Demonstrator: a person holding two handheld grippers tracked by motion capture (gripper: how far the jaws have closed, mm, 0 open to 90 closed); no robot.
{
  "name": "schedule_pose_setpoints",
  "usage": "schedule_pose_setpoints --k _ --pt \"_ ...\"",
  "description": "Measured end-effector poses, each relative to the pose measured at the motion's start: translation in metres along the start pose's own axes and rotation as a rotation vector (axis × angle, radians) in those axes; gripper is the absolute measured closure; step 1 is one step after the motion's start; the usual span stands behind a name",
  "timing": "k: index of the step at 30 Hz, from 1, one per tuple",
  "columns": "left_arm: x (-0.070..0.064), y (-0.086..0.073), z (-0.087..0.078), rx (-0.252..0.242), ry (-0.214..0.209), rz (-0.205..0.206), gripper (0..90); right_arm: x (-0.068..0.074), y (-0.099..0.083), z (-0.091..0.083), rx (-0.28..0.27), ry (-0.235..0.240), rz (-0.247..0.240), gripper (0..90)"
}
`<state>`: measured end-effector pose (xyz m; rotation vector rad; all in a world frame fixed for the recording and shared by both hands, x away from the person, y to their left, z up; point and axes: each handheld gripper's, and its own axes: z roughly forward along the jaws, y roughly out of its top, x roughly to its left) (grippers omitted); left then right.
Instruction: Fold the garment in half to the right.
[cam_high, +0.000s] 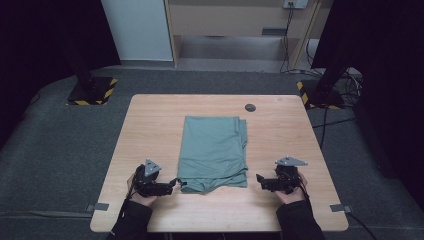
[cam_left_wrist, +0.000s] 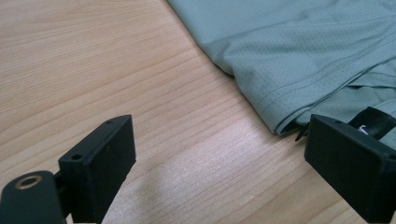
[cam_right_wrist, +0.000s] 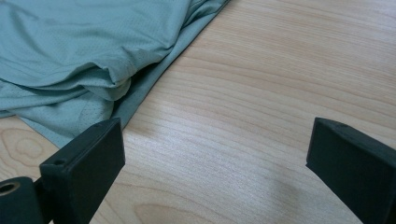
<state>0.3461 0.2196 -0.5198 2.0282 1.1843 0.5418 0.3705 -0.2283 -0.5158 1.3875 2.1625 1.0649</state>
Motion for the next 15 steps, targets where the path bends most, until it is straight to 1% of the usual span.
schedule_pose_setpoints --k 15 --pt "0.0076 -0.0068 -0.0038 0.011 0.011 -0.016 7.5 -0.0087 -0.0044 -0.0027 0.006 -0.012 0.022 4.2"
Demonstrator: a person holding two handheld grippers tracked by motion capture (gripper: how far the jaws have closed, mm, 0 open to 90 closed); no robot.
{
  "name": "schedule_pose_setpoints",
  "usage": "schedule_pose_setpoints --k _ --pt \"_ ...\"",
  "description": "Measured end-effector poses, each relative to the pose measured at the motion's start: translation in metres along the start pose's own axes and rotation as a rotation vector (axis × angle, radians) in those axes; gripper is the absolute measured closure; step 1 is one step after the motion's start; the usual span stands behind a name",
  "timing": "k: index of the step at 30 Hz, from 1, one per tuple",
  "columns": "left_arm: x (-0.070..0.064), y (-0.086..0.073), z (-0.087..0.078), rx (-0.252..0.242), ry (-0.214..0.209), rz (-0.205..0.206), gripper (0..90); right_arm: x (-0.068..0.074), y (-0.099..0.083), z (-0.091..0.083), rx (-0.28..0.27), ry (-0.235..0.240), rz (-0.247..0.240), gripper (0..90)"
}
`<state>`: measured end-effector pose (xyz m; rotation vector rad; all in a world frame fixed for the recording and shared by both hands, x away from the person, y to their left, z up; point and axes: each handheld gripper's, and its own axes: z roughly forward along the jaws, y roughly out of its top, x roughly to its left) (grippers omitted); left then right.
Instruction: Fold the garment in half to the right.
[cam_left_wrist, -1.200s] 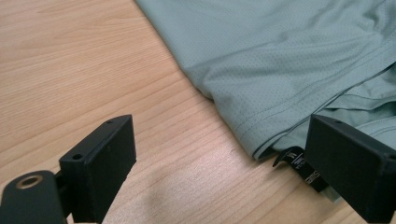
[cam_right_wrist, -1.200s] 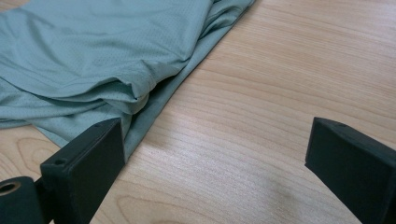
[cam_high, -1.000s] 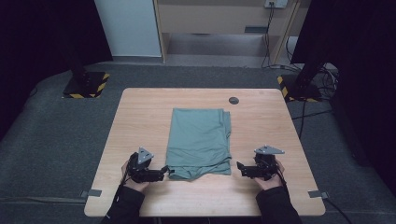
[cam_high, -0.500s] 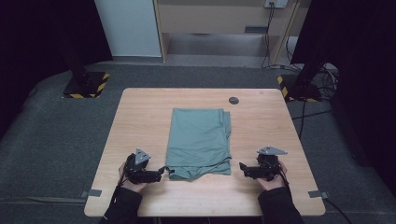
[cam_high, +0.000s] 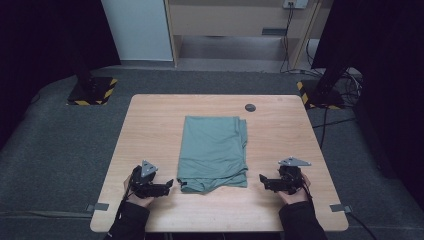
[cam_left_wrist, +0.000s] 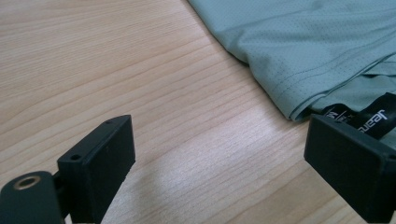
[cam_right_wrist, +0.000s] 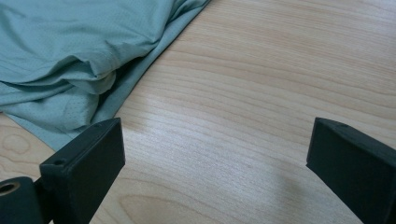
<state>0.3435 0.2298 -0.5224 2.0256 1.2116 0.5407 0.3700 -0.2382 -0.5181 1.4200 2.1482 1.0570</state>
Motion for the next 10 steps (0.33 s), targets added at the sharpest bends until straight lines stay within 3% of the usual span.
schedule_pose_setpoints --k 10 --pt "0.0079 -0.0081 -0.0018 0.018 0.01 -0.02 7.2 -0.0081 -0.0035 -0.0035 -0.002 -0.011 0.02 4.1"
